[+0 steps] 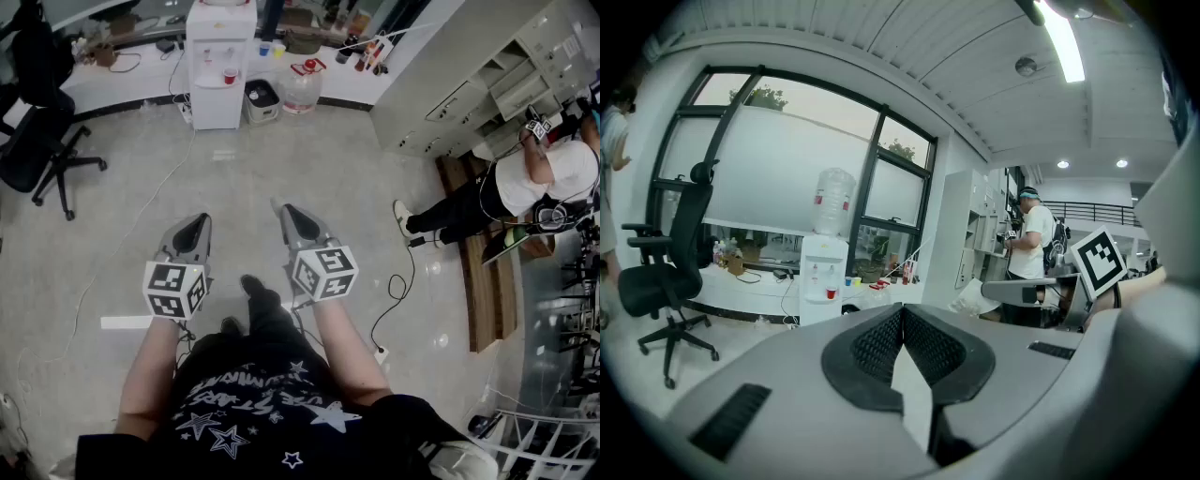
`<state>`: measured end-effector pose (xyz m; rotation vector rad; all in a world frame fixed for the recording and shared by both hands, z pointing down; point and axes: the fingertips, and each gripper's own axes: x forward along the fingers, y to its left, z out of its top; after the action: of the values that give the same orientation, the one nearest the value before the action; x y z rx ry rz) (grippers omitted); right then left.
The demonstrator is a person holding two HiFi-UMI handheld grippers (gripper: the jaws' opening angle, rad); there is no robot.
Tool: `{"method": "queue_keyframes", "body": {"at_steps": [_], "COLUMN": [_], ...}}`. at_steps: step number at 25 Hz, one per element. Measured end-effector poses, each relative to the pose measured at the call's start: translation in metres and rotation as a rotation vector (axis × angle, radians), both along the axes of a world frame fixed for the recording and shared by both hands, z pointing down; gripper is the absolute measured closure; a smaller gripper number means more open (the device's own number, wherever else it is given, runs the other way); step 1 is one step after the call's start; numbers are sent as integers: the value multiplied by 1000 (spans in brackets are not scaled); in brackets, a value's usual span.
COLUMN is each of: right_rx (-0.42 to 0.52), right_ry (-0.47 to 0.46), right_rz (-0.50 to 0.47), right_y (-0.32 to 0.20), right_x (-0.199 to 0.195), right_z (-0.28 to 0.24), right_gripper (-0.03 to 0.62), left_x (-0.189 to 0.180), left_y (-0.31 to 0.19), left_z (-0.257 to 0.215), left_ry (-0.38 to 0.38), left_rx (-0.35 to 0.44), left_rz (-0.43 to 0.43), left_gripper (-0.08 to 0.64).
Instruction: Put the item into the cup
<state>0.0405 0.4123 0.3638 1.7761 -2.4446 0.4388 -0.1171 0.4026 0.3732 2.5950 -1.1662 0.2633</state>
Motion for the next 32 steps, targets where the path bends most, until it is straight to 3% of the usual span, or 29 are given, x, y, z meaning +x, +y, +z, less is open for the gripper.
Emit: {"method": "queue_keyframes", "body": {"at_steps": [13, 20, 27, 32], "right_rx": [-18, -47, -63, -69], "right_ry": [20, -21, -47, -52], "right_rz": [-35, -29, -48, -65], "right_y": [14, 11, -34, -88], "right_x": [-15, -8, -15, 2], "right_z": [5, 5, 24, 23], "right_gripper": [591, 591, 591, 591], "left_x": [-15, -17, -15, 3], "left_y": [18, 17, -17, -67], "left_z": [-2, -8, 9, 11], "left_ry": [8, -6, -26, -27], "left_rx": [2, 5, -18, -44], "left_rz": [-10, -23, -34, -42], "left_gripper": [552, 552, 552, 552]}}
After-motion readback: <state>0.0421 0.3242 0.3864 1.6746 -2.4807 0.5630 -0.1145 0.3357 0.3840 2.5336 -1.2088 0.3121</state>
